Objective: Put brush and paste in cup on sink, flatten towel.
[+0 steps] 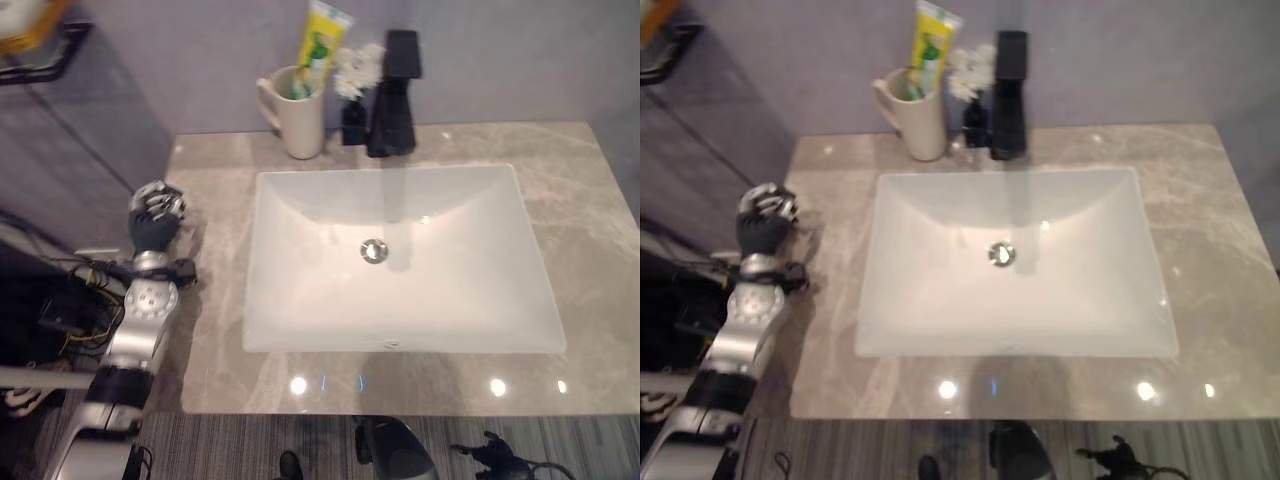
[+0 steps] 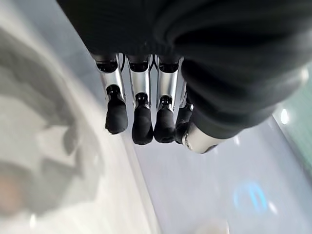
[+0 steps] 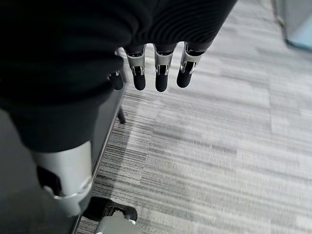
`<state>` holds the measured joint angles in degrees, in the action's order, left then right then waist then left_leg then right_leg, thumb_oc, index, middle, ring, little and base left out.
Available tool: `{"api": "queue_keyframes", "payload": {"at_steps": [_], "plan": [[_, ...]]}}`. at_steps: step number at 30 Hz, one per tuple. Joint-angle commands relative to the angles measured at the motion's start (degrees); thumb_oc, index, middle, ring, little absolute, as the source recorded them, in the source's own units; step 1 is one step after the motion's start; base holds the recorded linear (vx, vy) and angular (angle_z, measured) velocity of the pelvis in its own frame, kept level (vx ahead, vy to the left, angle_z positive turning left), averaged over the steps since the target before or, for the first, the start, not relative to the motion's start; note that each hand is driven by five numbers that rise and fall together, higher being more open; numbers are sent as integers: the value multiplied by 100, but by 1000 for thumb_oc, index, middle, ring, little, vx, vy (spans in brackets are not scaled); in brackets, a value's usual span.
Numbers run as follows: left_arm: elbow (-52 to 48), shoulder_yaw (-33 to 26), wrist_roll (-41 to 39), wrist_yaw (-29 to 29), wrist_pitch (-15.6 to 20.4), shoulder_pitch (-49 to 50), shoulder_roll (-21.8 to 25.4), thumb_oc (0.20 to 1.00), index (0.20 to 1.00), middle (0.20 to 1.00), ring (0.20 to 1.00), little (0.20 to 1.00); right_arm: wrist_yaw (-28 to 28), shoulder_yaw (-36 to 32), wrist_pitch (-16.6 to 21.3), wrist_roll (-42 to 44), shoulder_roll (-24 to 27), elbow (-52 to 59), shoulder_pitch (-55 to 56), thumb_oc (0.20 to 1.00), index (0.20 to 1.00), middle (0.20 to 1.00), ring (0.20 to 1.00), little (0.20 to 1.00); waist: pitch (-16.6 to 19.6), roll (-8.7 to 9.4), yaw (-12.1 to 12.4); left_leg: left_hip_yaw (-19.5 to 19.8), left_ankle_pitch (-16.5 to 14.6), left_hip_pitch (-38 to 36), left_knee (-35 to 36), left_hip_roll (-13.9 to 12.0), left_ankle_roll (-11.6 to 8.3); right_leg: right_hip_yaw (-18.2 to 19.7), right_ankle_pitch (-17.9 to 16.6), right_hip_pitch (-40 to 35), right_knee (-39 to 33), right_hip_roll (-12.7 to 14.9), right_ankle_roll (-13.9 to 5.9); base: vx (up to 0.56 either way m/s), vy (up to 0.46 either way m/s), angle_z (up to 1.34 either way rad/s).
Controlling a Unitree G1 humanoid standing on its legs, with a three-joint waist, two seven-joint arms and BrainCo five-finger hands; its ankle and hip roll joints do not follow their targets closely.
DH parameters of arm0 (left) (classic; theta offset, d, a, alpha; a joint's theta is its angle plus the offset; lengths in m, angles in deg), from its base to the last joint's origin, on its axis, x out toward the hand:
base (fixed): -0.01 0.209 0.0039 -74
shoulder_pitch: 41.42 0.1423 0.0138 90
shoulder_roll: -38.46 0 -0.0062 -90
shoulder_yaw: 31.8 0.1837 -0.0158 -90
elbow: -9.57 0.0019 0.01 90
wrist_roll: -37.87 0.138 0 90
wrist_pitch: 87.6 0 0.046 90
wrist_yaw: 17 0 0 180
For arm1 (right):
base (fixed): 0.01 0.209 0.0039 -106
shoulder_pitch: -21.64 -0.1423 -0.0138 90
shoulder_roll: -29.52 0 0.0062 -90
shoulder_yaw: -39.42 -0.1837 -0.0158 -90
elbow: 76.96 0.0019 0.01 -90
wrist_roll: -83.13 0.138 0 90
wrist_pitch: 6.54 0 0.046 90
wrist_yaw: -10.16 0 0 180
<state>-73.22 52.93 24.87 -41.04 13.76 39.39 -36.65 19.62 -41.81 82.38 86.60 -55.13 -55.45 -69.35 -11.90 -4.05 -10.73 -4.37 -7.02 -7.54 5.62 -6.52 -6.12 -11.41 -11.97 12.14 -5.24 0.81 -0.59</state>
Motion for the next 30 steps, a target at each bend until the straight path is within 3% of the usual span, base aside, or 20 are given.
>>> {"api": "queue_keyframes", "payload": {"at_steps": [1,2,3,6,7,9,12,13,15,17,20,21,23,24,25,26,27,28,29,30], "plan": [[-73,-709,125,-121,329,589,77,200,200,200,200,200,-75,-156,-97,-217,12,-381,155,1000,1000,1000,1000,1000,341,246,235,171,-123,-259,-287,634,358,203,771,-228,666,435,-633,-189,238,20],[-155,-949,87,-88,313,966,-24,322,322,322,322,322,-74,-225,-98,-231,-7,-366,188,1000,1000,1000,1000,1000,339,289,291,192,-217,-217,-393,705,411,208,708,-237,671,517,-689,-211,225,15],[-176,-1086,96,7,266,1272,-73,730,730,730,730,730,-68,-298,-118,-274,-30,-370,216,1000,1000,1000,1000,1000,316,326,361,237,-268,-148,-509,774,462,200,646,-241,673,596,-734,-188,188,6],[119,-1461,-75,157,-22,2039,-489,1000,1000,1000,1000,1000,-58,-517,-211,-362,-72,-281,258,1000,1000,1000,1000,1000,185,424,480,298,-336,33,-683,1021,584,240,386,-228,642,826,-888,-208,200,25],[100,-1472,-77,163,-32,2058,-497,1000,1000,1000,1000,1000,-58,-509,-217,-364,-68,-272,265,1000,1000,1000,1000,1000,191,427,472,297,-342,46,-703,1031,591,244,376,-228,634,835,-895,-223,233,40],[1299,-1498,4,534,-654,2428,-780,1000,1000,1000,1000,1000,-116,-666,-362,-373,-175,5,303,1000,1000,1000,1000,1000,32,499,467,133,-343,171,-757,1203,692,347,-3,-156,470,964,-1062,-226,255,27],[1866,-1434,-58,553,-677,2486,-922,1000,1000,1000,1000,1000,-175,-606,-408,-411,-239,211,351,1000,1000,1000,1000,1000,-3,584,483,0,-232,214,-665,1233,718,262,-189,-79,347,1040,-1149,-172,150,-20],[3125,-1093,-302,762,-912,2228,-1054,1000,1000,1000,1000,1000,-95,-727,-464,-225,-214,377,274,1000,1000,1000,1000,1000,-74,593,517,-145,-68,290,-614,1128,721,-43,-114,37,605,962,-1179,-293,206,-29],[3735,-875,-269,925,-972,2077,-1047,1000,1000,1000,1000,1000,-94,-765,-428,-124,-210,371,263,1000,1000,1000,1000,1000,-44,602,507,-176,93,355,-519,1117,723,-27,119,21,915,861,-1132,-192,131,-16],[5469,-277,232,1206,-1197,1762,-1102,1000,1000,1000,1000,1000,-126,-615,-381,-189,-78,459,297,1000,1000,1000,1000,1000,54,555,489,-321,411,432,-243,891,742,-41,757,25,1959,516,-994,-202,131,-72],[6236,-57,427,1392,-1309,1610,-1211,1000,1000,1000,1000,1000,-118,-595,-304,-131,-40,594,365,1000,1000,1000,1000,1000,149,574,479,-499,549,491,-124,773,746,-117,1129,-168,2441,381,-928,-147,65,-73],[6650,244,1093,1579,-1431,1523,-1266,1000,1000,1000,1000,1000,-143,-633,-231,-37,-6,731,386,1000,1000,1000,1000,1000,247,574,488,-823,625,601,-90,656,786,-258,1364,-423,2925,414,-902,-234,101,-57],[6669,719,1654,1702,-1409,1377,-1360,1000,1000,1000,1000,1000,-170,-669,-177,42,20,817,335,1000,1000,1000,1000,1000,339,569,514,-1237,652,699,-114,609,842,-400,1407,-706,3379,489,-953,-217,150,-103],[6529,981,1847,1688,-1362,1282,-1403,1000,1000,1000,1000,1000,-152,-682,-166,76,18,781,269,1000,1000,1000,1000,1000,437,593,560,-1517,670,787,-128,586,862,-673,1404,-1018,3397,578,-984,-120,117,-174],[6529,985,1847,1688,-1363,1281,-1402,1000,1000,1000,1000,1000,-152,-687,-165,76,18,781,271,1000,1000,1000,1000,1000,426,600,579,-1532,664,769,-126,592,863,-656,1412,-1023,3411,585,-988,-145,115,-152],[6222,1266,1911,1619,-1307,1101,-1415,1000,1000,1000,1000,1000,-143,-592,-173,4,33,693,119,1000,1000,1000,1000,1000,586,739,713,-1958,622,912,-133,702,914,-979,1280,-1585,3162,786,-1198,-180,63,-177],[6003,1355,1870,1554,-1276,1014,-1391,1000,1000,1000,1000,1000,-127,-526,-177,-69,26,665,64,1000,1000,1000,1000,1000,629,806,788,-2170,638,1036,-185,716,943,-912,1170,-1688,2986,745,-1267,-299,33,-143],[5819,1380,1738,1470,-1254,860,-1352,1000,1000,1000,1000,1000,-142,-423,-171,-192,22,664,-17,1000,1000,1000,1000,1000,667,877,864,-2409,672,1183,-311,646,904,-927,1350,-1806,2445,673,-1223,-200,-38,-162],[5816,1381,1733,1468,-1258,855,-1345,1000,1000,1000,1000,1000,-142,-426,-172,-195,14,661,-24,1000,1000,1000,1000,1000,661,885,892,-2436,662,1183,-335,627,891,-903,1335,-1819,2408,659,-1212,-214,-49,-147],[5699,1357,1664,1440,-1279,725,-1291,1000,1000,1000,1000,1000,-151,-317,-193,-279,0,706,-69,1000,1000,1000,1000,1000,648,929,962,-2746,691,1256,-494,512,848,-981,1376,-1851,2135,671,-1156,-177,-54,-163]]}}
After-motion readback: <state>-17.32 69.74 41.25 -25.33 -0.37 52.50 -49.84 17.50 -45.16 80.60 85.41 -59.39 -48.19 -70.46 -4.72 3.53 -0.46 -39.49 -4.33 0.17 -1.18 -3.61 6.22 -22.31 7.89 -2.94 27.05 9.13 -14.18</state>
